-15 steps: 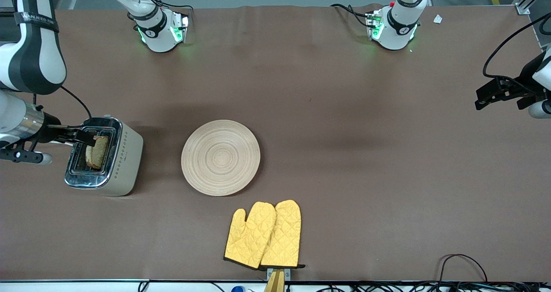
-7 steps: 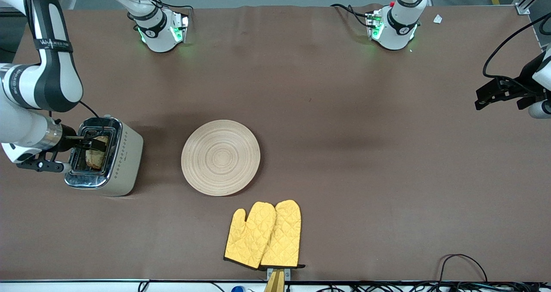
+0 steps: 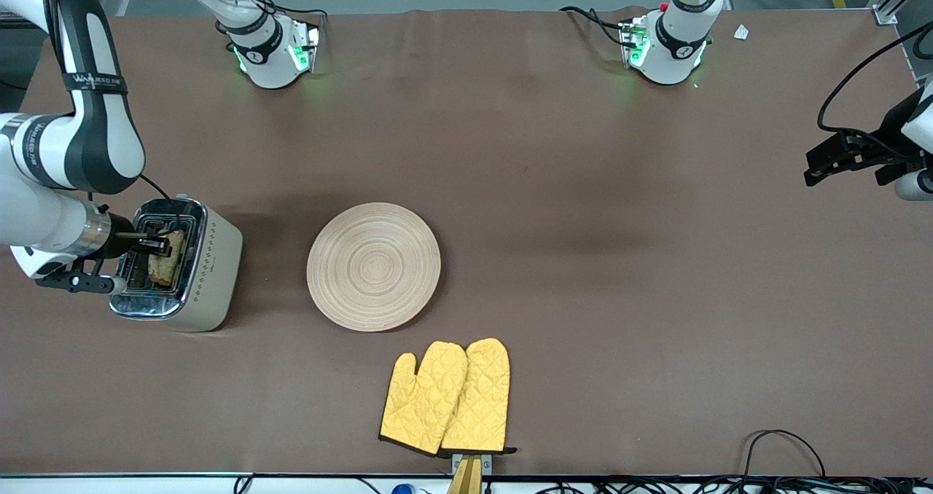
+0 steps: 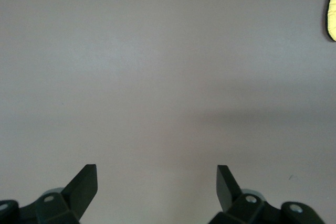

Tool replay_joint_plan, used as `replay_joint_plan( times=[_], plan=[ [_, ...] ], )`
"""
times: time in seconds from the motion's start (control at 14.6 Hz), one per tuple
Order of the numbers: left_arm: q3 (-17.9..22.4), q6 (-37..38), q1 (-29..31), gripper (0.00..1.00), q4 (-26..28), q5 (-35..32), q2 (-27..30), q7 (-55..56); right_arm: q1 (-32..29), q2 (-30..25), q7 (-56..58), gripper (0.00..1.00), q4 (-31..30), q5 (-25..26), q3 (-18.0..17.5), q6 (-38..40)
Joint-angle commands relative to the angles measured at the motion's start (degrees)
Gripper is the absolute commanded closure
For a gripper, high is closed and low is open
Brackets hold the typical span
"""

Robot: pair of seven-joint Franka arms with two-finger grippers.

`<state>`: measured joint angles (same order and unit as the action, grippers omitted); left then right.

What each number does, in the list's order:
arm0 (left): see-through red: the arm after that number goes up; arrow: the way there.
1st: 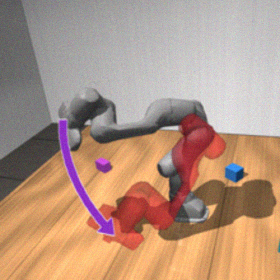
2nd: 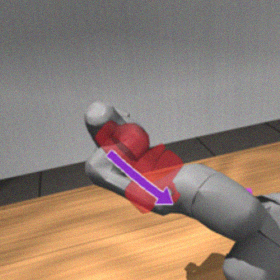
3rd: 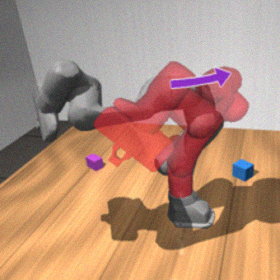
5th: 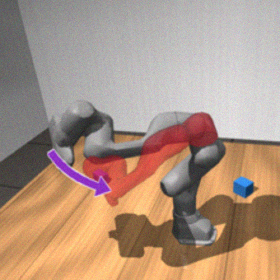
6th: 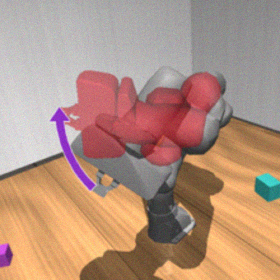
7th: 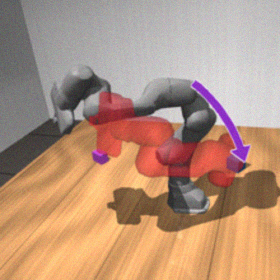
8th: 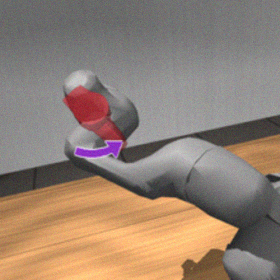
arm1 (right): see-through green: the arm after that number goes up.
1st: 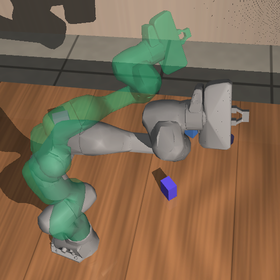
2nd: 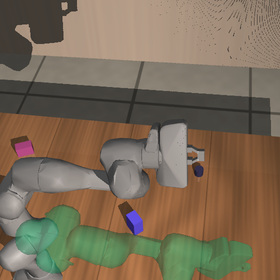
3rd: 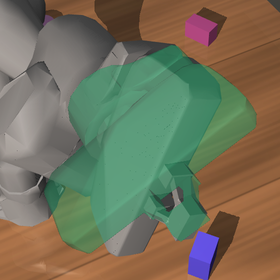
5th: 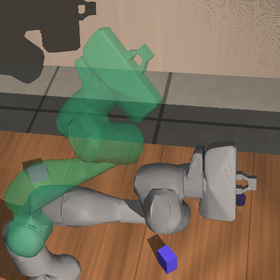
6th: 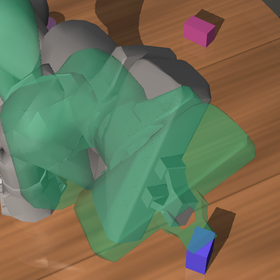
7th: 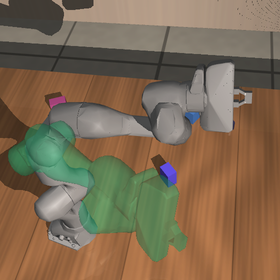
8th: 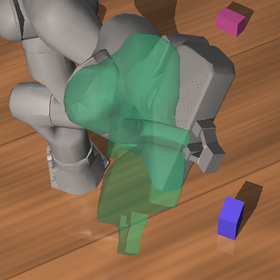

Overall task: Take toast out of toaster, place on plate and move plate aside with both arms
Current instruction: 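Reach the right gripper down into the toaster slot and grasp the toast, then lift the toast out of the toaster with the right gripper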

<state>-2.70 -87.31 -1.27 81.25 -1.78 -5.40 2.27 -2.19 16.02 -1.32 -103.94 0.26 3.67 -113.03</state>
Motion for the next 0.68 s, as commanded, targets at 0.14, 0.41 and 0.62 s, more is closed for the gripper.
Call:
replay_joint_plan(
  times=[0.14, 0.41, 0.62],
  plan=[
    [-0.2, -0.2, 0.1, 0.0, -0.3, -0.5, -0.1, 0.4, -0.5, -1.6, 1.1, 1.0, 3.7, 1.1, -0.5, 6.4],
    [-0.2, -0.2, 0.1, 0.0, -0.3, -0.5, -0.1, 0.4, 0.0, -2.8, 3.3, 1.0, 13.2, 1.3, -0.8, 17.6],
    [-0.2, -0.2, 0.1, 0.0, -0.3, -0.5, -0.1, 0.4, 3.3, -3.8, 2.1, 1.0, 17.6, 0.8, -0.9, 24.1]
  ],
)
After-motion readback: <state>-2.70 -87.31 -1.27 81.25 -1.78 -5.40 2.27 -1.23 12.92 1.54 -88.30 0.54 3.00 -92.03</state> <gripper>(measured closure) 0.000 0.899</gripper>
